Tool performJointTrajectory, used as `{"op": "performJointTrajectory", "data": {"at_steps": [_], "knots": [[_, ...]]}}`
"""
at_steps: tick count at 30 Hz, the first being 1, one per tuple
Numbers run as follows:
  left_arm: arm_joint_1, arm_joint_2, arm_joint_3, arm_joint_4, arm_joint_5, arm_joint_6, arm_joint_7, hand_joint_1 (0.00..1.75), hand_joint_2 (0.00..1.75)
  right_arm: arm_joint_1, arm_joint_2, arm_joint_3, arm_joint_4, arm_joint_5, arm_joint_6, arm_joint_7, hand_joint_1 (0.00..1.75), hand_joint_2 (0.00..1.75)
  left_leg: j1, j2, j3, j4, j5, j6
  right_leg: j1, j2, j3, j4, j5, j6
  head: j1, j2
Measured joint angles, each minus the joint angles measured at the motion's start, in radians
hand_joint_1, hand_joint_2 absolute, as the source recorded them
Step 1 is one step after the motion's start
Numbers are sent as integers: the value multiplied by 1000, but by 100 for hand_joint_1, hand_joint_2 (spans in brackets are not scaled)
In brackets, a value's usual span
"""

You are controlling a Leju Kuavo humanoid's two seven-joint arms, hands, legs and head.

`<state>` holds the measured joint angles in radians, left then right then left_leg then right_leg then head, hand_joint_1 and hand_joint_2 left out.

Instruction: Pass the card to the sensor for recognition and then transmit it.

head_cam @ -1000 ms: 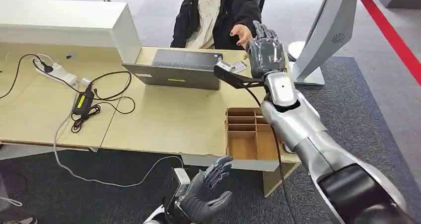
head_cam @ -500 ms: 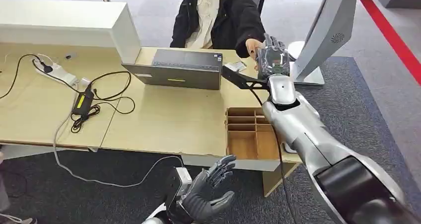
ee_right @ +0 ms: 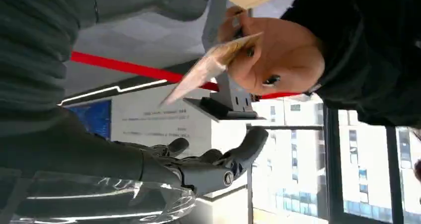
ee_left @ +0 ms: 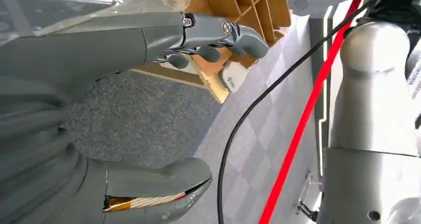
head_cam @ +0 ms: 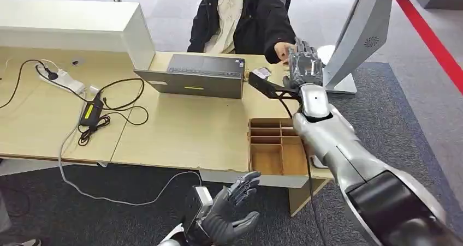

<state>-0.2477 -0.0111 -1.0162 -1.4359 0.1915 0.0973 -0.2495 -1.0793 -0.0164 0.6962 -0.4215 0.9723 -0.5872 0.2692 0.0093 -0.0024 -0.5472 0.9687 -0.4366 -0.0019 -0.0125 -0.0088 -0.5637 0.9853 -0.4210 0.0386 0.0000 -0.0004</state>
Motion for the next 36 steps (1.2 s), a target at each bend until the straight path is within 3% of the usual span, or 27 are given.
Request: {"op": "performJointTrajectory", "data": {"at_steps": [4,11,13,15,17,19,25,30,36], "knots": [[11,-6,13,6,-21,18,0,0,175,-2,0,-4,-12,-60,-99,-62,0,175,0,0,0,0,0,0,0,0,0,0,0,0,0,0],[20,-10,29,10,-32,27,5,0,175,8,-2,-17,-47,-54,-106,-87,0,175,0,0,0,0,0,0,0,0,0,0,0,0,0,0],[24,-10,35,10,-51,51,8,0,175,40,-1,-48,-101,-21,-107,-153,0,175,0,0,0,0,0,0,0,0,1,0,0,0,0,0],[34,-10,47,4,-81,92,15,0,175,111,14,-125,-204,-27,-111,-290,0,175,1,0,0,0,0,0,1,0,1,0,0,0,0,0],[43,-10,59,-5,-107,137,27,0,175,175,40,-208,-292,-106,-113,-408,0,175,1,-1,0,0,0,0,1,-1,1,0,0,0,0,0],[53,-8,69,-18,-122,173,39,0,175,242,55,-272,-410,-216,-116,-465,0,175,1,-5,0,0,0,0,1,-5,2,0,-2,0,0,0],[83,9,93,-45,-124,276,41,0,175,474,68,-390,-719,-507,-117,-520,0,175,1,-4,1,-1,-1,0,1,-5,2,-1,-3,-1,0,0],[105,29,101,-69,-95,349,41,0,175,686,58,-438,-923,-846,-117,-623,0,175,1,-3,1,-1,-2,0,1,-5,2,-2,-3,0,0,0],[118,48,99,-86,-75,365,40,0,175,831,40,-462,-1051,-916,-114,-663,0,175,1,-2,1,-1,-2,-1,1,-4,1,-1,-3,-1,0,0]]}}
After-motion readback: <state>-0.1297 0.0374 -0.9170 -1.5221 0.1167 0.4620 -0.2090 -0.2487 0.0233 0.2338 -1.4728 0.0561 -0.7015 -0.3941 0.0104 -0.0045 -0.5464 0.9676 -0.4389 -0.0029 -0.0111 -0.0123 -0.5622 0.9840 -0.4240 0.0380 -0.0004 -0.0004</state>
